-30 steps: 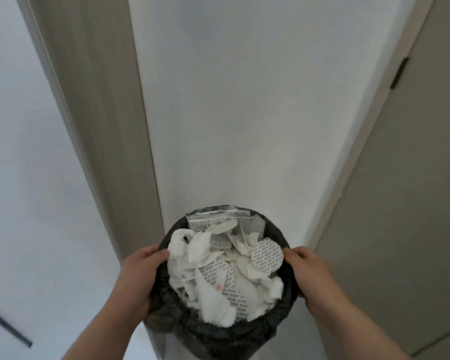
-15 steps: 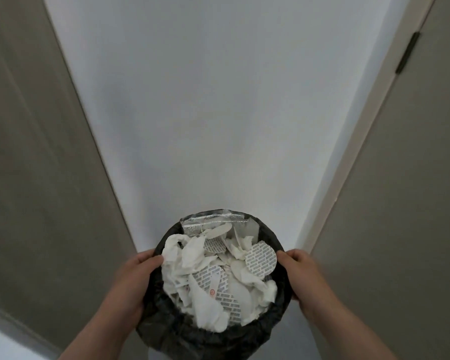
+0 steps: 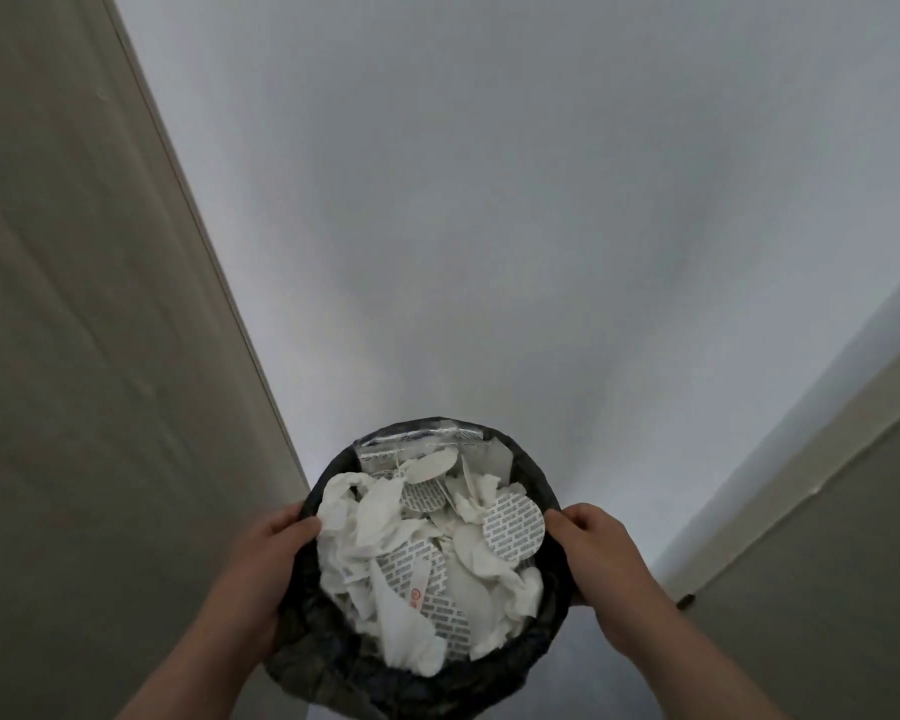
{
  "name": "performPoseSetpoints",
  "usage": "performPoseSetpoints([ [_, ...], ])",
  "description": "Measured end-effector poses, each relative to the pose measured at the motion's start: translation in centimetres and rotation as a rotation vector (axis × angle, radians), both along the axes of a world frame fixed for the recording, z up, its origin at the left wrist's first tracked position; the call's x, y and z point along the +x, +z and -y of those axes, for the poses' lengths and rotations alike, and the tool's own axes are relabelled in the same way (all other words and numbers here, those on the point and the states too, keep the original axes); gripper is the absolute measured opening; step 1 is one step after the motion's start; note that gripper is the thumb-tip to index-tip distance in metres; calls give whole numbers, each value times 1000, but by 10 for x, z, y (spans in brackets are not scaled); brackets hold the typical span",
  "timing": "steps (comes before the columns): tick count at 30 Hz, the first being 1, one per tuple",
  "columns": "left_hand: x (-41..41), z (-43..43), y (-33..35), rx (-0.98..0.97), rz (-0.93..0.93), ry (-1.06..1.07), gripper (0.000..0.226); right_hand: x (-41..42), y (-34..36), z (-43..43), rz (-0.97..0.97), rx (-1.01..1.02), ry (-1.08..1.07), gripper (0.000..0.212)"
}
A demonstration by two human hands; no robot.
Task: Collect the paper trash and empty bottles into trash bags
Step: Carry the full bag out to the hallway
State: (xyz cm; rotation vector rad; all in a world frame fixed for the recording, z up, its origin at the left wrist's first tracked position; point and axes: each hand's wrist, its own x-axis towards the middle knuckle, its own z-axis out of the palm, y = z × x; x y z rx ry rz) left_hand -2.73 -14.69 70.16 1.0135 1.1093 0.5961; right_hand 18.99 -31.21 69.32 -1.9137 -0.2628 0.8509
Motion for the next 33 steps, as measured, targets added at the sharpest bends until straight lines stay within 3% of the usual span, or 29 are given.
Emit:
performPoseSetpoints([
  [11,7,-87,-117,23,-259,-110,21,6,-92,-69,-112,-162,-2,20],
  [23,17,-131,-389,62,-566,-185,24,30,-369,-130,-194,-432,144,15],
  [29,13,-134,-520,17,-620,-186,30,28,-505,-142,-175,-531,220,16],
  [33,7,-136,-584,-98,-567,-194,47,28,-579,-151,-205,-558,270,14],
])
